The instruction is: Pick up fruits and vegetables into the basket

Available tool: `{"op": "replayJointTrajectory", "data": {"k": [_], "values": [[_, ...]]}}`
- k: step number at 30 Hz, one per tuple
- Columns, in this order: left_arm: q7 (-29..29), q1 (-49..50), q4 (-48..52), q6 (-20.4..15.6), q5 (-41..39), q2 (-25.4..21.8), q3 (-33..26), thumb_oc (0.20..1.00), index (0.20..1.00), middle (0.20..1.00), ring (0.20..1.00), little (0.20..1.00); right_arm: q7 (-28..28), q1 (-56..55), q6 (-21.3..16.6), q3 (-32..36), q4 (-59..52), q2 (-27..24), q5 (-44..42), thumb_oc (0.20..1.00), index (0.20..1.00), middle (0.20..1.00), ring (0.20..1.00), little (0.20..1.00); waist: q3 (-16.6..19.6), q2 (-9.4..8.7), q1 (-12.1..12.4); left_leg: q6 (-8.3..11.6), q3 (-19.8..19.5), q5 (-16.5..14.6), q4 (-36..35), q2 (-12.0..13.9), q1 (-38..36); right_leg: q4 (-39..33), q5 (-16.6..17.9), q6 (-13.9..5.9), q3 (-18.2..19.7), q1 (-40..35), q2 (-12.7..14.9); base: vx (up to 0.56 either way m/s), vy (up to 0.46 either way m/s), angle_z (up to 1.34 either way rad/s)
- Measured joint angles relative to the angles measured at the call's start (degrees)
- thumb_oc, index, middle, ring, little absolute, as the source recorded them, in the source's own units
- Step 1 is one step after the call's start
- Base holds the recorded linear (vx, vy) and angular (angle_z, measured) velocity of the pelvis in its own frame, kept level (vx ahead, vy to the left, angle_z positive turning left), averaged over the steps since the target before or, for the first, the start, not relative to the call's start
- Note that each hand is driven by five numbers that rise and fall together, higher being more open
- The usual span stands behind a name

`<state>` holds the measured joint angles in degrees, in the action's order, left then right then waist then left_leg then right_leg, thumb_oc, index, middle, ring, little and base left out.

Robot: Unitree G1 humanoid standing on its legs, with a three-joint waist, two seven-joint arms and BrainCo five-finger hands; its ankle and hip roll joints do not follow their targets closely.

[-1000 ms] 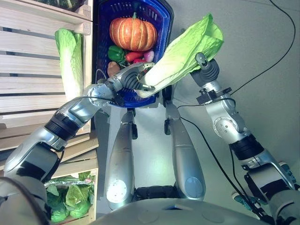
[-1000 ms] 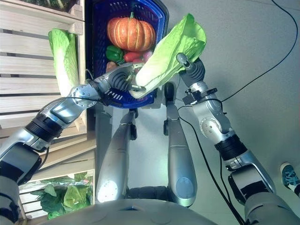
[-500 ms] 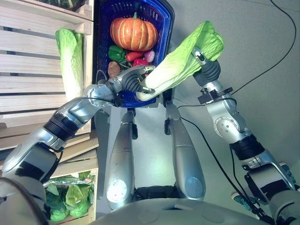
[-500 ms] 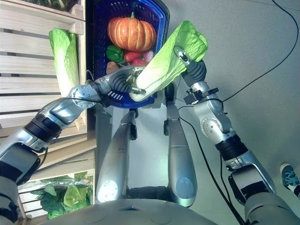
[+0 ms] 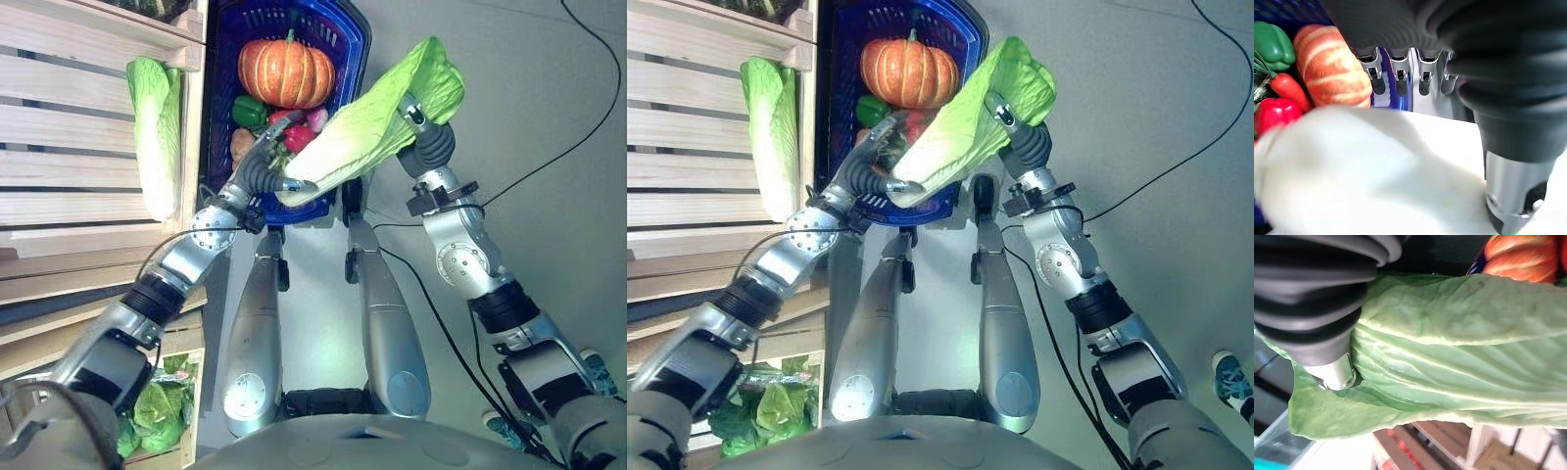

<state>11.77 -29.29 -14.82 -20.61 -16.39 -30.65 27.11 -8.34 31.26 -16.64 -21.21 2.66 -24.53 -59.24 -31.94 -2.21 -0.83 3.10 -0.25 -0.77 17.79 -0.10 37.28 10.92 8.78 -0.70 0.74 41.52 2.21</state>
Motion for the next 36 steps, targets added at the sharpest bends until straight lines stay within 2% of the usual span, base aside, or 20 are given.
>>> {"op": "replayJointTrajectory", "data": {"k": [3,7,12,14,30,36], "values": [[2.46,1.52,0.56,-0.94,-1.93,3.49,-4.26,1.0,1.0,1.0,1.0,1.0,0.02,0.33,0.58,2.06,-0.03,2.9,1.62,0.2,0.2,0.2,0.2,0.2,0.01,-0.02,0.33,0.25,-0.24,0.31,-0.01,0.0,-0.02,0.13,-0.12,-0.12,-0.18,-0.03,0.0,0.02,-0.016,0.04],[5.37,1.73,0.51,-0.9,-2.43,3.62,-6.0,1.0,1.0,1.0,1.0,1.0,0.44,0.72,2.23,3.11,-0.05,3.7,3.78,0.2,0.2,0.2,0.2,0.2,0.01,-0.01,0.4,0.38,-0.25,0.52,-0.01,-0.01,0.01,0.2,-0.11,-0.12,-0.2,-0.03,0.05,0.0,0.0,0.0],[13.68,-0.24,-3.38,-0.78,-5.0,3.93,-16.55,1.0,1.0,1.0,1.0,1.0,0.24,-2.54,5.23,2.95,-0.74,3.18,5.68,0.2,0.2,0.2,0.2,0.2,0.0,-0.01,0.19,0.24,-0.27,0.61,-0.01,0.0,0.01,0.18,-0.08,-0.09,-0.16,0.0,0.0,0.01,0.02,0.0],[15.8,-1.31,-5.53,-0.77,-4.95,3.08,-18.24,1.0,1.0,1.0,1.0,1.0,0.24,-3.91,5.35,3.09,-0.72,3.16,6.63,0.2,0.2,0.2,0.2,0.2,0.0,-0.01,-0.04,0.18,-0.19,0.61,0.02,-0.04,0.02,0.19,0.04,0.07,-0.13,0.0,0.05,0.0,0.036,-0.01],[21.52,-2.1,-18.3,0.39,-5.89,2.9,-19.04,1.0,1.0,1.0,1.0,1.0,0.65,-2.9,4.7,4.77,-0.21,1.96,11.05,0.2,0.2,0.2,0.2,0.2,0.0,0.0,-0.88,0.23,0.08,0.72,0.05,-0.01,-0.13,0.24,0.2,0.28,0.07,0.0,0.01,0.0,0.013,0.0],[22.41,-2.66,-22.43,2.26,-1.38,2.48,-18.97,1.0,1.0,1.0,1.0,1.0,3.34,2.16,4.35,2.53,0.29,0.16,14.36,0.2,0.2,0.2,0.2,0.2,0.0,0.03,-0.55,0.27,0.06,0.77,0.07,-0.01,-0.22,0.42,0.23,0.32,0.06,-0.01,0.06,0.0,0.0,0.0]]}}
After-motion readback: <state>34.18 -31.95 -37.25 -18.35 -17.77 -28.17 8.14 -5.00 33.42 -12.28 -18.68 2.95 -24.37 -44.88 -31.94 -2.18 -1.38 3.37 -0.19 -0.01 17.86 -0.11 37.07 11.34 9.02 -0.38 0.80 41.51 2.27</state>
